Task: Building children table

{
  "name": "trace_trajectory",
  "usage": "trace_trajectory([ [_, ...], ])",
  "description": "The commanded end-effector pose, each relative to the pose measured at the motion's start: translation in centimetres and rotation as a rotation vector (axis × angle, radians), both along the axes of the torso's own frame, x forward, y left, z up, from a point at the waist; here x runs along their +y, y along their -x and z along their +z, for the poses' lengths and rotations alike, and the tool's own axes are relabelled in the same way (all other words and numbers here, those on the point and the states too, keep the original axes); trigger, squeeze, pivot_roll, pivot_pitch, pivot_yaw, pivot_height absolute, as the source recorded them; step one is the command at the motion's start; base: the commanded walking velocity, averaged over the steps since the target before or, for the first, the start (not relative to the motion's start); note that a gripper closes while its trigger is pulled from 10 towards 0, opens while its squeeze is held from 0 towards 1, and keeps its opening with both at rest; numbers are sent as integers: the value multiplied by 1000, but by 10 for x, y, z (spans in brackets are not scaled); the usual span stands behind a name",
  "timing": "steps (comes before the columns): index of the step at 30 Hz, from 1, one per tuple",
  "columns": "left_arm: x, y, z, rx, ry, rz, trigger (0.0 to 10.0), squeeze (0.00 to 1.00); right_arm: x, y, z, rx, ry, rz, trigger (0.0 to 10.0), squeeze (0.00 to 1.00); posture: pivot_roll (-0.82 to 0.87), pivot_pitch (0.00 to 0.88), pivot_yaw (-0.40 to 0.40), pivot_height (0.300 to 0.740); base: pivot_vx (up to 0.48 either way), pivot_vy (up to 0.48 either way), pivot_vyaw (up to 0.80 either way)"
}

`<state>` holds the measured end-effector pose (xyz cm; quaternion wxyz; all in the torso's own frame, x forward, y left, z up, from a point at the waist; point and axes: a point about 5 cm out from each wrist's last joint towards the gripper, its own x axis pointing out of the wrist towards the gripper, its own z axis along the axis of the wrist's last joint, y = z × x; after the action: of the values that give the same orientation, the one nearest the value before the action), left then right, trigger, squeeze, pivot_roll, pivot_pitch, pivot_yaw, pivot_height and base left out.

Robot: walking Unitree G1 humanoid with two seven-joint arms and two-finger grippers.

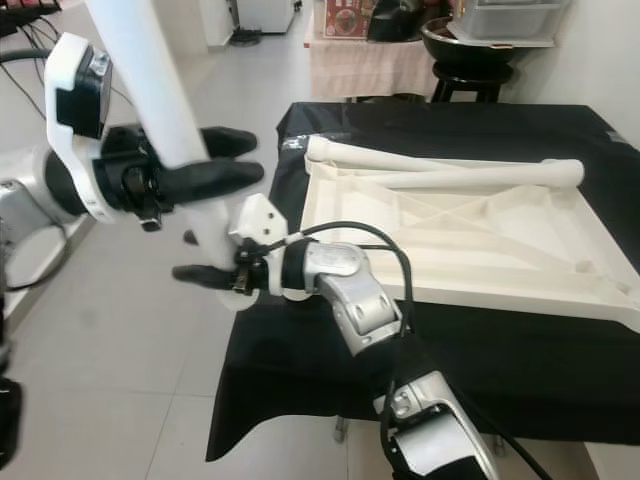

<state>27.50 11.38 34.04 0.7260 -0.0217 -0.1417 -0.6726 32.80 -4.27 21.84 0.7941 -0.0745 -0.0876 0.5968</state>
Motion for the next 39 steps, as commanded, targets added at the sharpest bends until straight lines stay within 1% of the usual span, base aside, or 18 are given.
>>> trace_trajectory([
  [1,-21,10,-2,11,11,-115,10000,1000,1,-15,13,38,-57,-135,0,0,-1,65,23,740,0,0,0],
  [5,-8,2,3,-4,65,15,10000,1000,-4,-20,17,42,-95,-186,0,0,0,69,23,740,0,0,0],
  [8,18,-7,9,-30,141,233,10000,1000,-12,-27,24,45,-160,-254,0,0,0,72,28,740,0,0,0],
  [9,18,-7,9,-30,141,233,10000,1000,-12,-27,24,45,-160,-254,0,0,0,72,28,740,0,0,0],
  [10,31,-11,11,-38,181,349,10000,1000,-16,-30,27,45,-190,-284,0,0,2,73,24,740,0,0,0],
  [11,31,-11,11,-38,181,349,10000,1000,-16,-30,27,45,-190,-284,0,0,2,73,24,740,0,0,0],
  [13,58,-16,12,-28,273,576,10000,1000,-26,-39,35,56,-270,-378,0,0,10,71,15,740,0,0,0],
  [21,92,-15,13,-40,383,845,10000,1000,-41,-52,44,65,-369,-522,0,0,14,67,16,740,0,0,0],
  [27,107,-14,-8,8,387,1020,10000,1000,-50,-57,44,69,-397,-603,0,0,11,72,24,740,0,0,0],
  [28,107,-14,-22,38,357,1070,10000,1000,-51,-57,44,68,-396,-618,1294,0,10,78,26,740,0,0,0],
  [29,107,-14,-22,38,357,1070,10000,1000,-51,-57,44,68,-396,-618,1294,0,10,78,26,740,0,0,0],
  [30,105,-13,-50,78,264,1164,10000,1000,-52,-57,42,66,-395,-633,9294,0,11,89,28,740,0,0,0],
  [33,105,-12,-56,83,242,1184,10000,1000,-52,-57,42,65,-396,-635,9294,0,11,89,28,740,0,0,0],
  [34,101,-10,-72,127,206,1208,10000,416,-52,-56,42,57,-388,-632,10000,0,12,104,32,740,0,0,0],
  [35,101,-10,-72,127,206,1208,10000,416,-52,-56,42,57,-388,-632,10000,0,12,104,32,740,0,0,0],
  [36,94,-6,-89,163,161,1226,10000,0,-51,-55,41,54,-385,-629,10000,0,9,120,35,740,0,0,0],
  [37,94,-6,-89,163,161,1226,10000,0,-51,-55,41,54,-385,-629,10000,0,9,120,35,740,0,0,0],
  [39,77,5,-120,211,67,1258,10000,0,-48,-53,39,57,-376,-632,10000,0,10,136,45,740,0,0,0],
])
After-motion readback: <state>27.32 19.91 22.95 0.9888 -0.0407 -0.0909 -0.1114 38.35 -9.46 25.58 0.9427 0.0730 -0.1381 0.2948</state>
